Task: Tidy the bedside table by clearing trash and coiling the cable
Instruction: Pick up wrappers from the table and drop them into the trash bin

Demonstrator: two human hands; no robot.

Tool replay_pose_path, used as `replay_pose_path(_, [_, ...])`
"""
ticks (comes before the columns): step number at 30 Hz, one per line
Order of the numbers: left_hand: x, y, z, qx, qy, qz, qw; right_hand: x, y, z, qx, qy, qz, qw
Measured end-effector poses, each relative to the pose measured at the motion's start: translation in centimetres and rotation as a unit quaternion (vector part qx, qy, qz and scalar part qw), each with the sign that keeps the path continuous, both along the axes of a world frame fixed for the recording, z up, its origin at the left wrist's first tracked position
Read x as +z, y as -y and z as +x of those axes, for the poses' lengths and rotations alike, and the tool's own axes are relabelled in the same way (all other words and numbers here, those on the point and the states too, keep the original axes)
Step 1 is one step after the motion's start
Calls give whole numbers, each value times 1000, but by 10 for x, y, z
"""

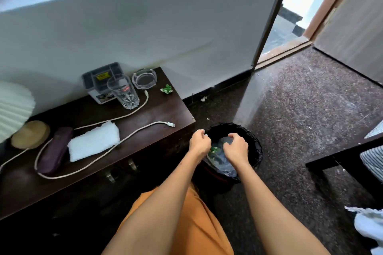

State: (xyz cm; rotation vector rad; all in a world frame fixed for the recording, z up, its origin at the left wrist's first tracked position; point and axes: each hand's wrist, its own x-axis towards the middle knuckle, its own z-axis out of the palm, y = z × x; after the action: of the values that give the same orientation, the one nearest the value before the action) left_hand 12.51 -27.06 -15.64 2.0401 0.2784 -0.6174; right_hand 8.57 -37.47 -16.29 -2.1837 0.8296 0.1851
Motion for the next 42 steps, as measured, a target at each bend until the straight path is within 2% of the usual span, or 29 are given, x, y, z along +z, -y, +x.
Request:
replay_pose_path(9, [77, -82, -1, 164, 113, -52, 979, 78, -77, 14, 76, 128, 9, 989])
replay_pose_path(18, [115, -153, -8, 210, 149, -66, 964, 117, -140, 21, 137, 177, 0, 975])
replay_pose_path(27, [93, -169, 16, 229, 115, -119, 959, 100, -163, 44, 182, 153, -8, 971])
replay_pose_path(42, [-1, -141, 104, 224, 63, -111, 966, 19, -139, 157, 271, 57, -59, 959])
